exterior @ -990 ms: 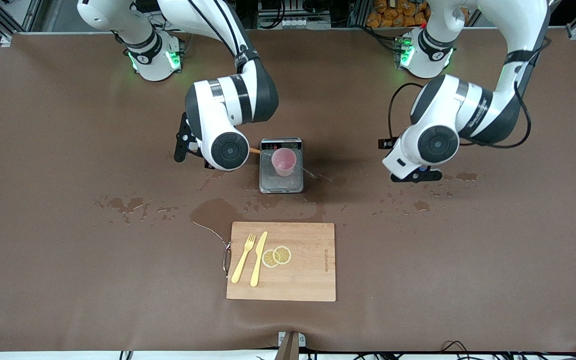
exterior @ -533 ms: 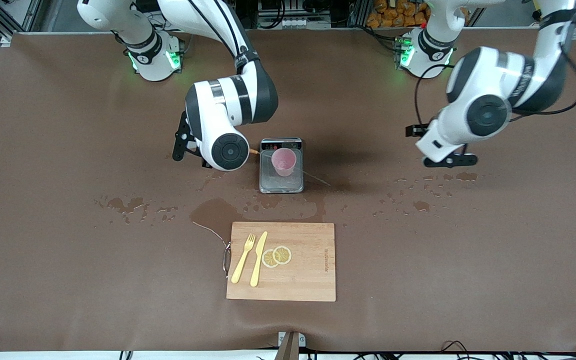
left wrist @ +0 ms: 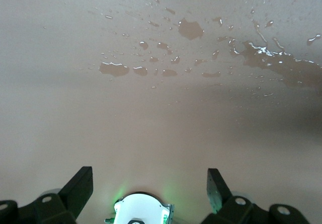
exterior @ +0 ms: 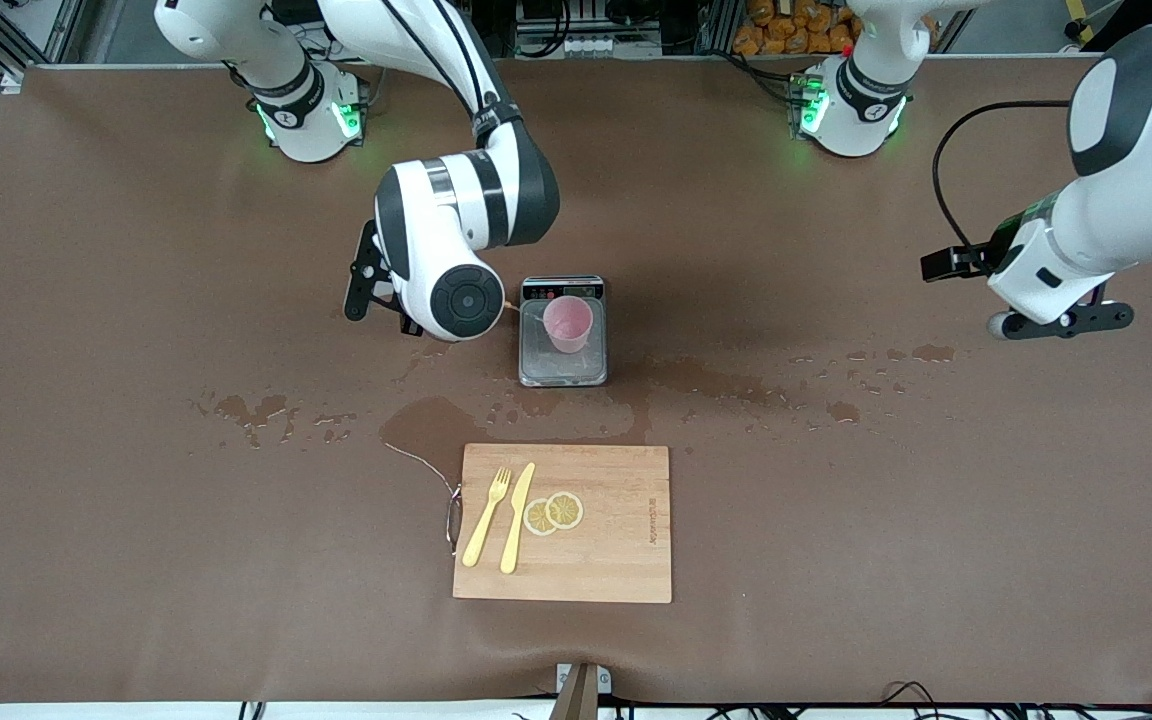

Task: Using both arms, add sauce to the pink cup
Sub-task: 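Tilt the bottle over the cup while the left gripper releases and withdraws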

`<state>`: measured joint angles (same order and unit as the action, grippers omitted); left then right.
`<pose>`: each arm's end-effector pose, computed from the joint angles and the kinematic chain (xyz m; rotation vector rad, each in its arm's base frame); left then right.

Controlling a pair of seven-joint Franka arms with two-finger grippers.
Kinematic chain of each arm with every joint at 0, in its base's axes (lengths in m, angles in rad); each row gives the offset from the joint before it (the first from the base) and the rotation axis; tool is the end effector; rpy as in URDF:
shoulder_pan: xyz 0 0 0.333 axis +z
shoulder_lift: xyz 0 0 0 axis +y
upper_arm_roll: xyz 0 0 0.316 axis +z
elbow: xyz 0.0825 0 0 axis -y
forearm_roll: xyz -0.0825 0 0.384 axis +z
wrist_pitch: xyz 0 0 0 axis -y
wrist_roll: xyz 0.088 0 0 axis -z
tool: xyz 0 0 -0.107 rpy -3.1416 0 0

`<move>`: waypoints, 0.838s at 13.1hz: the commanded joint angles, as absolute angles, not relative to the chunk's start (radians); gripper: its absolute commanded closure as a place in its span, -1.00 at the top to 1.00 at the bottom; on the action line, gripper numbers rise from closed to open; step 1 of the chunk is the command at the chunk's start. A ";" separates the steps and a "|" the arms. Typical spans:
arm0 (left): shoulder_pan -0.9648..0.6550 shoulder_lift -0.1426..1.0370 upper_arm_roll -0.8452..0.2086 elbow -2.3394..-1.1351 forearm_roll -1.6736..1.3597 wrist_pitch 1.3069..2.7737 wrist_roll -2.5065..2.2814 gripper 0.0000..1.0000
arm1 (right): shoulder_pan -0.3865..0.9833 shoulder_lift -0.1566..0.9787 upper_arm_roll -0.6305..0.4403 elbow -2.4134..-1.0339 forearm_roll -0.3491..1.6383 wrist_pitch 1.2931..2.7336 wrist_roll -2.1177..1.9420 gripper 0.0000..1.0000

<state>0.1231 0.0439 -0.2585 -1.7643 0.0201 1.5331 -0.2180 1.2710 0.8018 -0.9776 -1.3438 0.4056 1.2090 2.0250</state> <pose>0.5399 -0.0692 0.5088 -3.0549 -0.1212 0.4119 0.5220 0.3591 0.3589 1.5960 -1.9147 -0.0044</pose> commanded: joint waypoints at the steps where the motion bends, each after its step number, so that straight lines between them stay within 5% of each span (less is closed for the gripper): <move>1: 0.144 0.031 -0.267 -1.735 0.031 1.509 -0.180 1.00 | 1.295 0.802 -0.988 -1.351 0.371 1.201 2.039 -0.34; 11: 0.012 -0.029 -0.152 -1.700 0.032 1.535 -0.110 1.00 | 1.214 0.776 -1.011 -1.351 0.426 1.236 1.872 -0.56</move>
